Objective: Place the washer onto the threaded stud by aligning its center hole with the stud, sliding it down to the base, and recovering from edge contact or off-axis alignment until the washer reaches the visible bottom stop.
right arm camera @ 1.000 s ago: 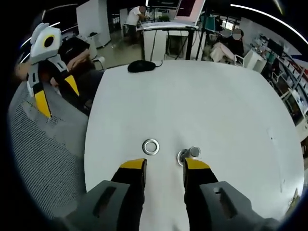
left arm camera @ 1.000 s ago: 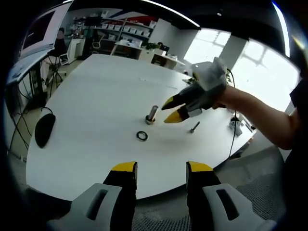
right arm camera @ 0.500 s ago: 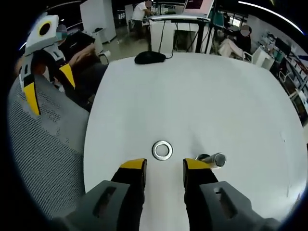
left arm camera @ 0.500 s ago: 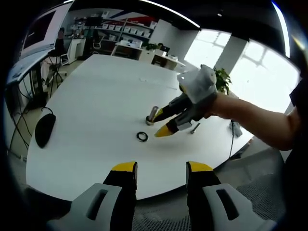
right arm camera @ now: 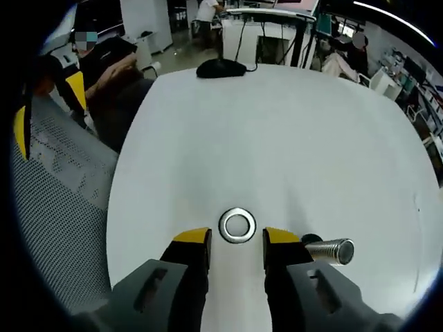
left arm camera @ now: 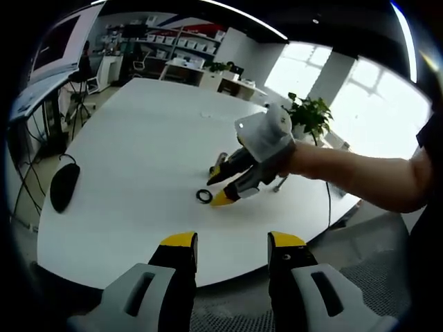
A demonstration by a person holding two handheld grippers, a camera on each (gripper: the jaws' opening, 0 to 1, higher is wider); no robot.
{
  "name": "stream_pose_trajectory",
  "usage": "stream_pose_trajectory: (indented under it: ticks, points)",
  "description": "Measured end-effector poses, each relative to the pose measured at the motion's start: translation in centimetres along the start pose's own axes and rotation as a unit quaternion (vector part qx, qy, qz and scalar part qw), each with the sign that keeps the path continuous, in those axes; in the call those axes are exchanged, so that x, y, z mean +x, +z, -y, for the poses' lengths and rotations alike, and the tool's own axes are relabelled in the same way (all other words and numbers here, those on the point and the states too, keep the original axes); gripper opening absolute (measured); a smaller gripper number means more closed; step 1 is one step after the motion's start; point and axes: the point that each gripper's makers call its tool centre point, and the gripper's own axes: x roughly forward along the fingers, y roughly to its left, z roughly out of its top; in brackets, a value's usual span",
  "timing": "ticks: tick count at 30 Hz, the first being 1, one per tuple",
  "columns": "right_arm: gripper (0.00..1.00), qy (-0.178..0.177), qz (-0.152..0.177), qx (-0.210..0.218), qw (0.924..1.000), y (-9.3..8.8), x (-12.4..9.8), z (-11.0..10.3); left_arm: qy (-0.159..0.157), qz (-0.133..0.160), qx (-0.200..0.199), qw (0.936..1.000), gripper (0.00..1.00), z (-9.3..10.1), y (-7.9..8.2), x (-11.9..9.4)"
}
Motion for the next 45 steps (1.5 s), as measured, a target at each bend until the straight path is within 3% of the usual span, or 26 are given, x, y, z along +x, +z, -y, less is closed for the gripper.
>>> stream_pose_trajectory:
  ticks: [7,8,13,23,32,45]
  points:
    - [0.3,-0.002,-0.011,-0.005,0.9999,-0.4,0.8,-0.2,-0.002,-0.001,0.001,1.0,0.39,0.1,0.0,0.0]
    - [0.29,-0.001,0.005,0.002,1.0,0.0,1.0,-0.2,-0.002,-0.001,0.002,1.0,0.39,0.1,0.0,0.0]
    - [0.26,0.0,0.008,0.004,1.0,0.1,1.0,-0.2,-0.002,-0.004,0.002,1.0,0.39,0.1,-0.1,0.1]
    - [0.24,-0.006,0.0,0.012,0.9999,-0.1,0.9,-0.1,-0.003,-0.001,0.003,1.0,0.39,0.1,-0.1,0.0]
    - [0.24,-0.014,0.019,0.037,0.999,0.3,-0.9,0.6,-0.003,0.002,0.002,1.0,0.39,0.2,0.1,0.0]
    - [0.23,-0.037,0.026,0.036,0.9983,0.2,-4.3,0.9,-0.003,0.002,0.003,1.0,0.39,0.1,0.1,0.0]
